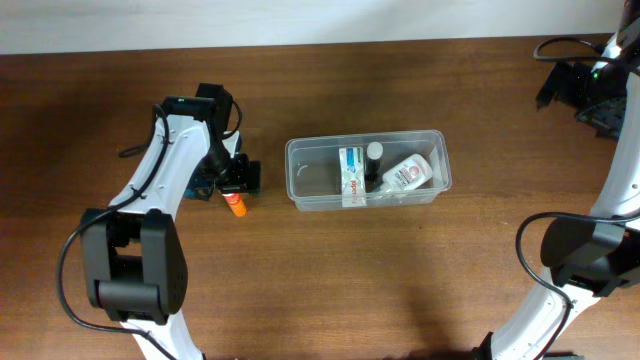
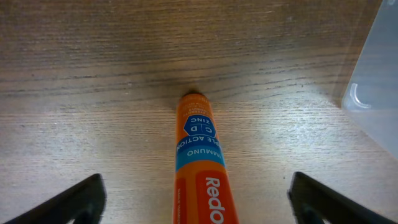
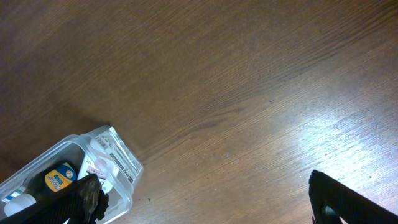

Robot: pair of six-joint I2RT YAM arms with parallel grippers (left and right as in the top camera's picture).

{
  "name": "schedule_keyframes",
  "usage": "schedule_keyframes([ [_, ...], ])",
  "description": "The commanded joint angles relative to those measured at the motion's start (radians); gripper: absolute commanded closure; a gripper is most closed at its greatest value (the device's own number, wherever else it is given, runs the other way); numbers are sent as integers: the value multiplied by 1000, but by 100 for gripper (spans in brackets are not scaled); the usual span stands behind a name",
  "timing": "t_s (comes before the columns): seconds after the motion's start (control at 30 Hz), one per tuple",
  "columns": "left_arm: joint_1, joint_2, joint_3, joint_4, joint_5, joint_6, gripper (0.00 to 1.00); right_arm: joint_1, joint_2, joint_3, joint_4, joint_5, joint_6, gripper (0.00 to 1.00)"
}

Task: Pack container
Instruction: 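Lower the left gripper and grasp the orange Redoxon tube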

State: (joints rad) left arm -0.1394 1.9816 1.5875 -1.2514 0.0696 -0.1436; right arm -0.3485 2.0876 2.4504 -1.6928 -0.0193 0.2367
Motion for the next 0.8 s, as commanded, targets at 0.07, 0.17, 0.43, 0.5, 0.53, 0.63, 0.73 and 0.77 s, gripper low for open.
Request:
schedule_keyframes([
  [0.07,-2,16,-3,0,-10,-10,21,-5,-21,-1,-5,2,8,2],
  [0.17,-2,16,-3,-5,-10,-10,22,-5,-21,-1,-5,2,8,2],
  [0.43,-2,16,-3,-24,-11,-10,37,-5,-21,-1,-5,2,8,2],
  [0.5,-2,16,-3,-26,-11,-10,38,-5,-21,-1,-5,2,8,2],
  [0.53,-2,16,-3,-27,-11,-10,39,-5,-21,-1,-5,2,8,2],
  [0.63,-2,16,-3,-31,-11,-11,44,-5,-21,-1,-5,2,8,2],
  [0.73,-2,16,-3,-33,-11,-14,48,-5,-21,-1,-5,2,8,2],
  [0.77,-2,16,-3,-32,-11,-14,48,-5,-21,-1,-5,2,8,2],
])
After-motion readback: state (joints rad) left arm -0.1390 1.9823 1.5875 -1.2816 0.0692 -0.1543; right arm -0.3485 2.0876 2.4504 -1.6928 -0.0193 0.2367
